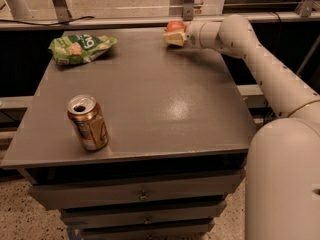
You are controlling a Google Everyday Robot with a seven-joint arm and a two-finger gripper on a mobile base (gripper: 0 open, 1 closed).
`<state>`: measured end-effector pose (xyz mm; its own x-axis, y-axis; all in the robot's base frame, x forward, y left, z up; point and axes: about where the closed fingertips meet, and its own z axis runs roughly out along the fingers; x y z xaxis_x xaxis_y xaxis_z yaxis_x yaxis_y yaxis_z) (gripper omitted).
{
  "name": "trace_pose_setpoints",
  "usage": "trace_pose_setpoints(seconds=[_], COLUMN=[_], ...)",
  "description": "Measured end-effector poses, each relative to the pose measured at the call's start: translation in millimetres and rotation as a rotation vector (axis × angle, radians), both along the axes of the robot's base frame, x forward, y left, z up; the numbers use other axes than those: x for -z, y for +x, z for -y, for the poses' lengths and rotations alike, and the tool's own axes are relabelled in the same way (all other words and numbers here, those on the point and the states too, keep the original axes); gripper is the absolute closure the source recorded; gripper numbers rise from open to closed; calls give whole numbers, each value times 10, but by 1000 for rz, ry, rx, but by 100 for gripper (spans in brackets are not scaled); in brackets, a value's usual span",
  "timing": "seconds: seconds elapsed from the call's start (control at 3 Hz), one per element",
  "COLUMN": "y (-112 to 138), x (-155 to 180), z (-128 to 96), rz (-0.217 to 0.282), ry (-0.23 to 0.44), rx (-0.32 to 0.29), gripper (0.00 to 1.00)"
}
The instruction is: Move apple near orange can
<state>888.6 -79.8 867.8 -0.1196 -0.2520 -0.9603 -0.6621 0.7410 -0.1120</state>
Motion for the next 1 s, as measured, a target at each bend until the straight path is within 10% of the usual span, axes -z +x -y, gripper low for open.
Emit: trace_pose_setpoints(seconds=[0.67, 1.0], y=[-801, -1409], x=[-427, -683], z=[-70, -158], rz=[48, 66], ry=[-1, -10], rx=[-139, -277], gripper=[100, 100])
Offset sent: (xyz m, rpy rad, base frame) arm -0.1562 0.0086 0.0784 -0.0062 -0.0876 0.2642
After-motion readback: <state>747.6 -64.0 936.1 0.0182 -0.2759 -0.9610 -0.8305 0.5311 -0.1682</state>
